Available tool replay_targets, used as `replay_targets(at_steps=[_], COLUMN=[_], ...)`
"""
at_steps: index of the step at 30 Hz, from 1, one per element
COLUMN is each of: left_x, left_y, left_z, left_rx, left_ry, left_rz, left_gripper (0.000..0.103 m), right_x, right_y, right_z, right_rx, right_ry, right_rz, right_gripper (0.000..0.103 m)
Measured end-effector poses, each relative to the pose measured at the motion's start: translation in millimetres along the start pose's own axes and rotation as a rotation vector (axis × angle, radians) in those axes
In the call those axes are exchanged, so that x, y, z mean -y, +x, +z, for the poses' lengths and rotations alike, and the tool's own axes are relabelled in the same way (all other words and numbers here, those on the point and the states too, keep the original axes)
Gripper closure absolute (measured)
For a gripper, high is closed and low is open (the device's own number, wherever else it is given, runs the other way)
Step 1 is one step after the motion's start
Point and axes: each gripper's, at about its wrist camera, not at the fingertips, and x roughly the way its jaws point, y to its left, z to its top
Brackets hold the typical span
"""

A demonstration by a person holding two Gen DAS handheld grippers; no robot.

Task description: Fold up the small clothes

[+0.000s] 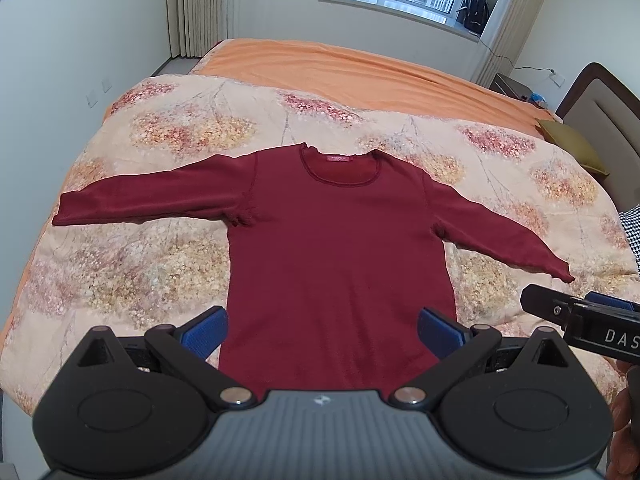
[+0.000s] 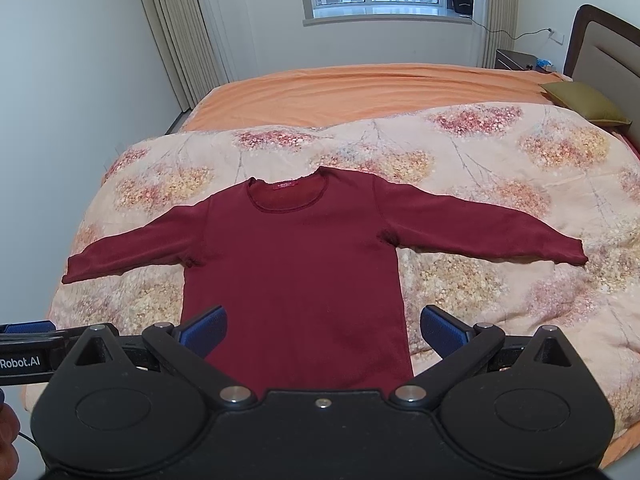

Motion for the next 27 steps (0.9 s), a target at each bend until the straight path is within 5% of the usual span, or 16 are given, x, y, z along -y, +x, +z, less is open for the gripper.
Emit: replay_targets(at_steps=[11, 20, 27], left_x=[36, 67, 72], left_y=[0, -15, -28], left_z=[-2, -32, -45], left_rx=[0.003, 0.032, 0.1], left_ry=[-0.017, -0.108, -0.049], left_rz=[0.024, 0.047, 0.004], left_gripper=[0.0, 0.0, 0.0], right_x=[37, 71, 69], right_y=[-4, -4, -16], right_z=[5, -2, -10], right_rx=[0.007, -0.031, 0.103], right_ry=[-0.019, -0.098, -0.153], right_rz=[0.023, 0.122, 0.158], right_gripper=[0.0, 0.001, 0.0])
